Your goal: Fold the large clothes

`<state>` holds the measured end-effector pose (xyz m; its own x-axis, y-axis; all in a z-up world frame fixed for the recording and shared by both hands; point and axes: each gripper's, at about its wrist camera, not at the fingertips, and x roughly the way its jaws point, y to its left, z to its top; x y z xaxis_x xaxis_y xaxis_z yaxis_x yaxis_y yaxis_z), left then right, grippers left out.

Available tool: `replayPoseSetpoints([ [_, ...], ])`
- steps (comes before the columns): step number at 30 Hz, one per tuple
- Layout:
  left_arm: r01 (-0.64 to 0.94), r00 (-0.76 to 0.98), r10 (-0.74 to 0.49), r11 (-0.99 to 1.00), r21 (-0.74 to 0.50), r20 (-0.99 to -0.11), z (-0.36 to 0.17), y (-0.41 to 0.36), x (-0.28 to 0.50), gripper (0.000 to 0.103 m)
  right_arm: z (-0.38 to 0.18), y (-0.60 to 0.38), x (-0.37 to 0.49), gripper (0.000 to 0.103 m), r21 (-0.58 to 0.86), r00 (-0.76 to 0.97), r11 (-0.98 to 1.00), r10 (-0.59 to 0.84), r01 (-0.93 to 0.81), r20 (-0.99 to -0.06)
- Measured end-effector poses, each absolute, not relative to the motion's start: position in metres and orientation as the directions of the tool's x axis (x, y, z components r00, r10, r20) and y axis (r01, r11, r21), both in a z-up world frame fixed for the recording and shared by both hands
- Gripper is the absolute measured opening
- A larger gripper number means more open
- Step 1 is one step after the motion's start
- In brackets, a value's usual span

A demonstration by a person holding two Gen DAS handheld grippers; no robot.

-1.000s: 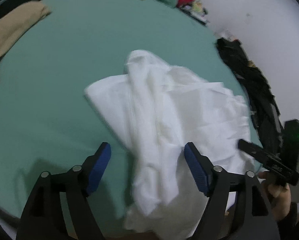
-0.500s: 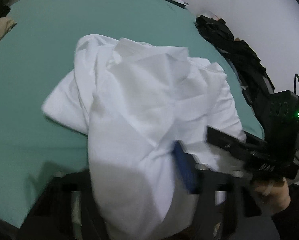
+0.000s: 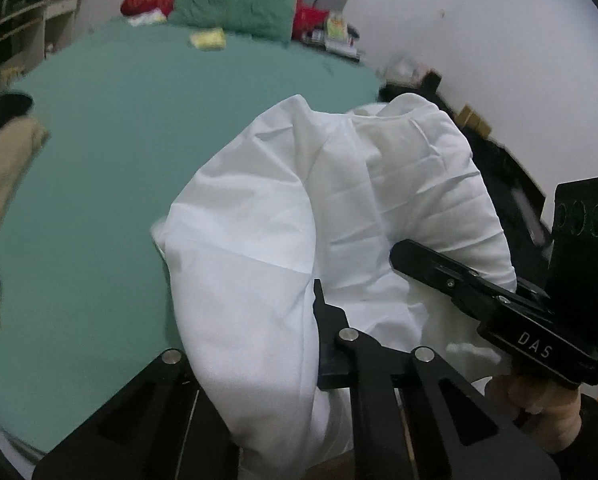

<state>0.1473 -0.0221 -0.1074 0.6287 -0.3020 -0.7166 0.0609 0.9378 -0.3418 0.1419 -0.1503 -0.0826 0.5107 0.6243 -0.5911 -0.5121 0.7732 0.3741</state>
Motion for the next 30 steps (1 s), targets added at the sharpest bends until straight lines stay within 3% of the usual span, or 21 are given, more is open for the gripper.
replayPoseSetpoints([
  [11,-0.004,0.777,-0.195,0.949,-0.314,-0.598,-0.046,0.095,0.173,0.010,-0.031,-0.054,0.190,0.018,0.325,0.527,0.695,0.707,-0.642,-0.471],
  [19,-0.076,0.773,-0.082,0.972,-0.221,-0.629,-0.048,0.179,0.205,0.011,-0.057,0.018,0.235,0.018,0.409,0.452,0.612,0.784,-0.677,-0.426],
  [23,-0.153,0.680,-0.043,0.968,-0.199,-0.732,-0.095,0.214,0.226,0.012,-0.115,0.046,0.271,0.019,0.554,0.360,0.605,0.792,-0.571,-0.493],
  [26,-0.222,0.608,-0.048,0.948,-0.228,-0.792,-0.141,0.232,0.243,0.016,-0.168,0.060,0.284,0.024,0.538,0.313,0.679,0.720,-0.499,-0.619],
  [27,-0.248,0.573,-0.063,0.937,-0.246,-0.817,-0.160,0.238,0.247,0.020,-0.184,0.061,0.286,0.033,0.516,0.301,0.713,0.683,-0.474,-0.666],
  [28,-0.262,0.549,-0.101,0.922,-0.286,-0.829,-0.178,0.242,0.249,0.032,-0.203,0.057,0.288,0.039,0.501,0.293,0.745,0.647,-0.441,-0.704],
  [30,-0.265,0.546,-0.108,0.919,-0.294,-0.831,-0.184,0.243,0.250,0.039,-0.209,0.045,0.286,0.039,0.516,0.312,0.717,0.680,-0.469,-0.663],
])
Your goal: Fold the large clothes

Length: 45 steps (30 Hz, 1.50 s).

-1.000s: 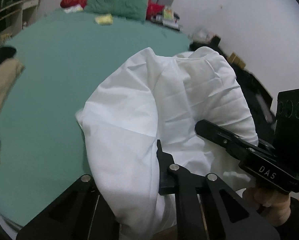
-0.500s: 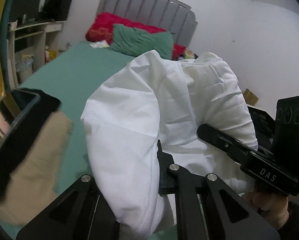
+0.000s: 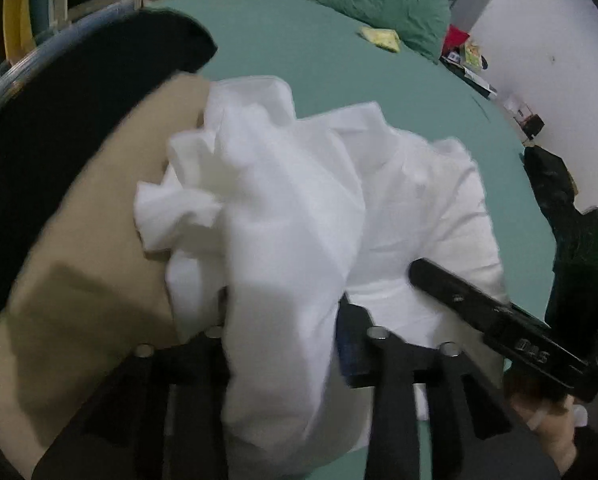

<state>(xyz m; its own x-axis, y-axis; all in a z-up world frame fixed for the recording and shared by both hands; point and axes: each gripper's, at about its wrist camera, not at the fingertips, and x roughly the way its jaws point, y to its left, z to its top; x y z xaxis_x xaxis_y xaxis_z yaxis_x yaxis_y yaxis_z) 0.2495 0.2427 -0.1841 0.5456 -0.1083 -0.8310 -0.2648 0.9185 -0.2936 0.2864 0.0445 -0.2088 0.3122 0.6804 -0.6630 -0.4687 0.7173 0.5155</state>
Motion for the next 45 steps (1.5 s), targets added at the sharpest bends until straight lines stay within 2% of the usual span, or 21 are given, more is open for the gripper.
replayPoseSetpoints([
  [2,-0.244,0.557,-0.082,0.935,-0.258,-0.826,-0.179,0.242,0.252,0.041,-0.208,0.042,0.285,0.040,0.493,0.316,0.719,0.673,-0.490,-0.668],
  [4,-0.259,0.557,-0.076,0.930,-0.260,-0.827,-0.183,0.245,0.252,0.051,-0.206,0.044,0.283,0.046,0.456,0.331,0.735,0.650,-0.501,-0.684],
  [9,-0.263,0.567,-0.108,0.916,-0.304,-0.817,-0.185,0.253,0.246,0.052,-0.198,0.039,0.278,0.064,0.402,0.348,0.761,0.610,-0.510,-0.712],
  [16,-0.324,0.548,-0.014,0.918,-0.228,-0.836,-0.176,0.243,0.222,0.052,-0.181,0.012,0.278,0.088,0.369,0.331,0.800,0.550,-0.474,-0.767],
  [24,-0.393,0.536,0.058,0.900,-0.188,-0.842,-0.158,0.228,0.174,0.052,-0.162,-0.030,0.253,0.091,0.360,0.293,0.817,0.517,-0.451,-0.805],
  [31,-0.422,0.526,0.072,0.887,-0.186,-0.847,-0.143,0.199,0.128,0.052,-0.151,-0.068,0.211,0.091,0.358,0.276,0.812,0.515,-0.460,-0.812],
  [39,-0.384,0.569,0.066,0.903,-0.194,-0.819,-0.109,0.137,0.089,0.052,-0.134,-0.101,0.181,0.091,0.350,0.307,0.826,0.507,-0.442,-0.806],
  [45,-0.310,0.629,0.056,0.933,-0.184,-0.775,-0.064,0.079,0.073,0.052,-0.111,-0.154,0.158,0.091,0.326,0.376,0.853,0.482,-0.407,-0.792],
])
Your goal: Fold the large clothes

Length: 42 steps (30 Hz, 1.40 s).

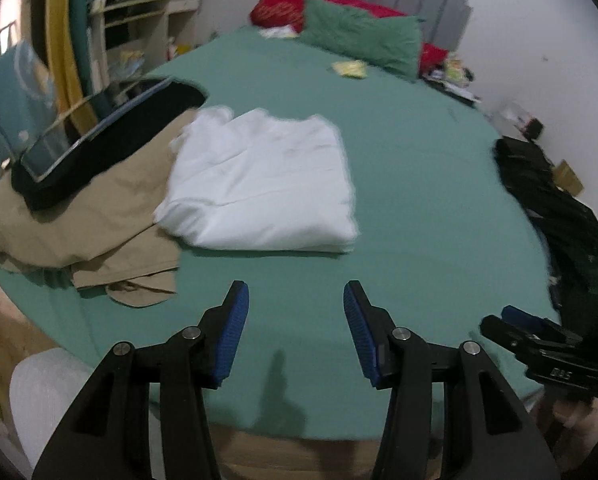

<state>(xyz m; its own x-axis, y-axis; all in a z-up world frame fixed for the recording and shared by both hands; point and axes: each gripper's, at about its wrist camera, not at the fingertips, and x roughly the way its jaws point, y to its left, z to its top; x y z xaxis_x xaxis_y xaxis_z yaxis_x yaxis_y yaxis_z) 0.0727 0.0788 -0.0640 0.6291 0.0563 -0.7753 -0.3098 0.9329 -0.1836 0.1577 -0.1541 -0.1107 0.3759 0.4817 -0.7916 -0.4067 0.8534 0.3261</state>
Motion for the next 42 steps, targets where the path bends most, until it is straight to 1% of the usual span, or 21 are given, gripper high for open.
replayPoseSetpoints([
  [3,-0.248,0.659,0.027,0.951,-0.183,-0.751,-0.042,0.050,0.069,0.052,-0.095,-0.181,0.150,0.091,0.312,0.419,0.870,0.464,-0.381,-0.781],
  [7,-0.187,0.699,0.031,0.972,-0.142,-0.714,-0.011,0.011,0.063,0.052,-0.069,-0.216,0.144,0.092,0.291,0.487,0.889,0.441,-0.354,-0.754],
  [10,-0.153,0.728,0.038,0.982,-0.108,-0.684,0.010,-0.012,0.060,0.052,-0.045,-0.238,0.140,0.092,0.276,0.541,0.900,0.426,-0.338,-0.725],
  [13,-0.105,0.754,0.011,0.989,-0.104,-0.657,0.027,-0.029,0.059,0.052,-0.020,-0.253,0.137,0.092,0.257,0.594,0.908,0.413,-0.332,-0.691],
  [16,-0.097,0.785,0.012,0.990,-0.105,-0.619,0.048,-0.039,0.056,0.052,0.007,-0.264,0.133,0.092,0.241,0.642,0.912,0.406,-0.333,-0.650],
  [18,-0.096,0.806,0.018,0.990,-0.101,-0.591,0.060,-0.044,0.053,0.052,0.027,-0.269,0.128,0.092,0.222,0.678,0.915,0.399,-0.336,-0.617],
  [22,-0.092,0.868,0.039,0.992,-0.082,-0.495,0.091,-0.049,0.045,0.052,0.066,-0.272,0.121,0.092,0.177,0.742,0.920,0.386,-0.349,-0.548],
  [24,-0.095,0.885,0.052,0.993,-0.070,-0.463,0.104,-0.051,0.043,0.052,0.084,-0.271,0.114,0.092,0.161,0.768,0.916,0.397,-0.369,-0.502],
  [27,-0.097,0.910,0.061,0.993,-0.069,-0.410,0.119,-0.049,0.040,0.052,0.110,-0.271,0.099,0.092,0.134,0.817,0.913,0.405,-0.385,-0.410],
  [30,-0.107,0.921,0.065,0.990,-0.089,-0.385,0.123,-0.041,0.037,0.052,0.129,-0.267,0.084,0.092,0.099,0.868,0.921,0.388,-0.376,-0.310],
  [32,-0.114,0.922,0.068,0.988,-0.099,-0.382,0.123,-0.038,0.036,0.053,0.133,-0.262,0.079,0.092,0.088,0.881,0.923,0.385,-0.375,-0.276],
  [33,-0.117,0.921,0.067,0.987,-0.108,-0.383,0.122,-0.034,0.037,0.054,0.133,-0.259,0.079,0.092,0.087,0.881,0.920,0.390,-0.381,-0.269],
  [34,-0.121,0.920,0.068,0.986,-0.113,-0.386,0.121,-0.032,0.037,0.059,0.133,-0.257,0.080,0.092,0.090,0.876,0.915,0.402,-0.393,-0.268],
  [35,-0.128,0.920,0.073,0.985,-0.118,-0.386,0.119,-0.029,0.038,0.061,0.131,-0.254,0.081,0.092,0.094,0.870,0.910,0.413,-0.403,-0.270],
  [37,-0.145,0.920,0.091,0.983,-0.115,-0.380,0.116,-0.023,0.038,0.063,0.125,-0.247,0.087,0.092,0.098,0.870,0.914,0.404,-0.393,-0.284],
  [42,-0.174,0.914,0.120,0.979,-0.106,-0.388,0.107,-0.008,0.042,0.067,0.104,-0.227,0.103,0.092,0.081,0.851,0.923,0.378,-0.376,-0.365],
])
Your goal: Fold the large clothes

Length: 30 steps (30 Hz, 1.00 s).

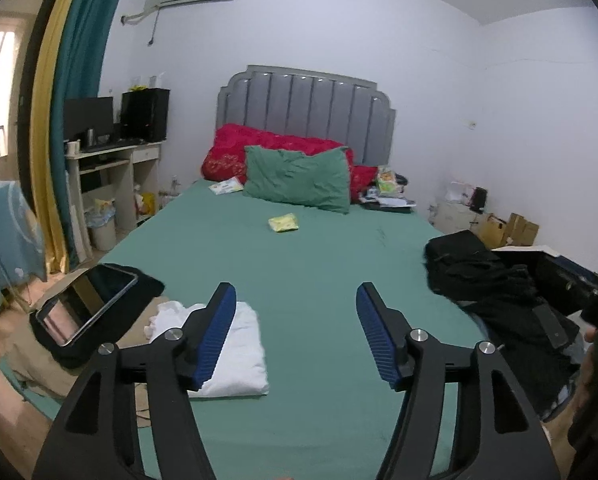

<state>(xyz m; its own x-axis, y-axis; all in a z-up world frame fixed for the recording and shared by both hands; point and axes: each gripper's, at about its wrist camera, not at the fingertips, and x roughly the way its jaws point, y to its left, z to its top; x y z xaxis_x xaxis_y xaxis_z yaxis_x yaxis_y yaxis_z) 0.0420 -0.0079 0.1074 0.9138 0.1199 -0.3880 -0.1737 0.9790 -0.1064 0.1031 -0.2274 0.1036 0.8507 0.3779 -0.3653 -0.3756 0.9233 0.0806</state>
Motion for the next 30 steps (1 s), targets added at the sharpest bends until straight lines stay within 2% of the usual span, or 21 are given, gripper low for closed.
replayPoseSetpoints([
  [4,-0.211,0.901,0.156,0.973,-0.094,-0.404,0.098,0.001,0.046,0.068,0.088,-0.219,0.109,0.092,0.079,0.832,0.916,0.392,-0.394,-0.393],
  [11,-0.223,0.885,0.141,0.965,-0.139,-0.443,0.079,0.023,0.047,0.068,0.069,-0.205,0.118,0.092,0.056,0.823,0.918,0.379,-0.393,-0.423],
  [15,-0.227,0.873,0.133,0.963,-0.148,-0.470,0.068,0.036,0.050,0.068,0.061,-0.194,0.120,0.102,0.024,0.827,0.918,0.368,-0.396,-0.425],
  [30,-0.227,0.843,0.114,0.961,-0.157,-0.525,0.043,0.052,0.062,0.068,0.022,-0.176,0.135,0.102,0.037,0.770,0.914,0.361,-0.404,-0.526],
])
